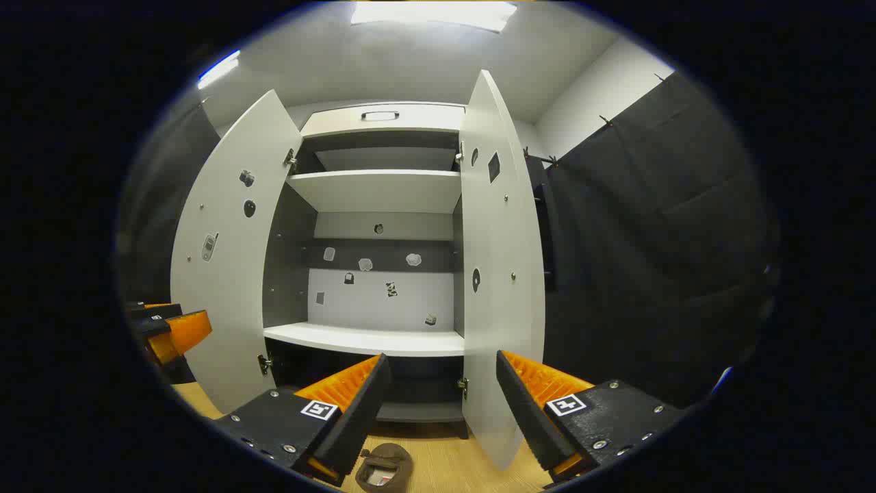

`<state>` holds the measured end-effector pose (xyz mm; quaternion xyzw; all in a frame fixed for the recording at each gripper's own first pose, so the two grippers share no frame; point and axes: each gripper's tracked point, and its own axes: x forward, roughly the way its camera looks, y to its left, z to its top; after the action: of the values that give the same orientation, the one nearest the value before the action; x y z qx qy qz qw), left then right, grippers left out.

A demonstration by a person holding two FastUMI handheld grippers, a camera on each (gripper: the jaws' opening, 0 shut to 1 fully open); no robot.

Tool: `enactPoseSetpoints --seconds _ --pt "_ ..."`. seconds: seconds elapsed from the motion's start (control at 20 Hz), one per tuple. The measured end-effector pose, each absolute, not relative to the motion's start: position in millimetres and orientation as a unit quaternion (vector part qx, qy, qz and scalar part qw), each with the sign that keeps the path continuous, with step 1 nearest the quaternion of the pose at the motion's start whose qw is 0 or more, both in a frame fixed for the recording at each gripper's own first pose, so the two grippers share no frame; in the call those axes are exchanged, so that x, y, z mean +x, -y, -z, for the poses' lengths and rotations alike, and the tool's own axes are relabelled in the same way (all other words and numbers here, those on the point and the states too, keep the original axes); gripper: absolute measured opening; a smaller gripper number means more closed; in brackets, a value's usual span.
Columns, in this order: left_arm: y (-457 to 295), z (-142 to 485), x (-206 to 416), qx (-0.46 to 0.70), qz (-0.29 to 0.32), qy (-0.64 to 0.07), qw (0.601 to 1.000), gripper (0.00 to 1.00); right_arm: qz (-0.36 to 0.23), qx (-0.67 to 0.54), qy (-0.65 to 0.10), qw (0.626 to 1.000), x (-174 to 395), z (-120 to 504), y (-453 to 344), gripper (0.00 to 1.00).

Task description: Grab one shoe with the right hand and put it into the shoe cabinet, grab the other shoe with the left hand and put it into the shoe cabinet; then close the right door with the right hand and the left door with the left hand.

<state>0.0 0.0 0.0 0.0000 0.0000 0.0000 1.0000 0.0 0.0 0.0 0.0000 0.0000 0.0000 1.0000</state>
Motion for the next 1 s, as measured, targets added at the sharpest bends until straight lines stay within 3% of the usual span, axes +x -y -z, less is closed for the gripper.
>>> enactPoseSetpoints --seconds 0.2,0.25,0.3,0.35,0.4,1.0 --pt "2 2 -2 -0.006 0.001 -0.002 1.0 0.96 -0.001 -0.003 -0.001 1.0 0 0 -2 0.95" --pt "3 2 -2 -0.006 0.002 -0.003 1.0 0.96 -0.003 -0.003 -0.002 1.0 -1 1 -3 0.99" --pt "2 3 -2 -0.004 0.002 -0.003 1.0 0.96 -0.004 -0.004 -0.002 1.0 -1 1 -4 0.95" --pt "2 3 -2 -0.002 0.001 -0.004 1.0 0.96 -0.005 -0.005 -0.001 1.0 0 1 -5 0.99" --pt "3 3 -3 0.001 0.001 -0.004 1.0 0.96 -0.005 -0.005 0.0 1.0 0 0 -5 0.95" --pt "-4 0 -14 0.003 -0.004 -0.003 1.0 0.96 -0.029 -0.021 -0.03 0.999 14 23 -25 0.95"
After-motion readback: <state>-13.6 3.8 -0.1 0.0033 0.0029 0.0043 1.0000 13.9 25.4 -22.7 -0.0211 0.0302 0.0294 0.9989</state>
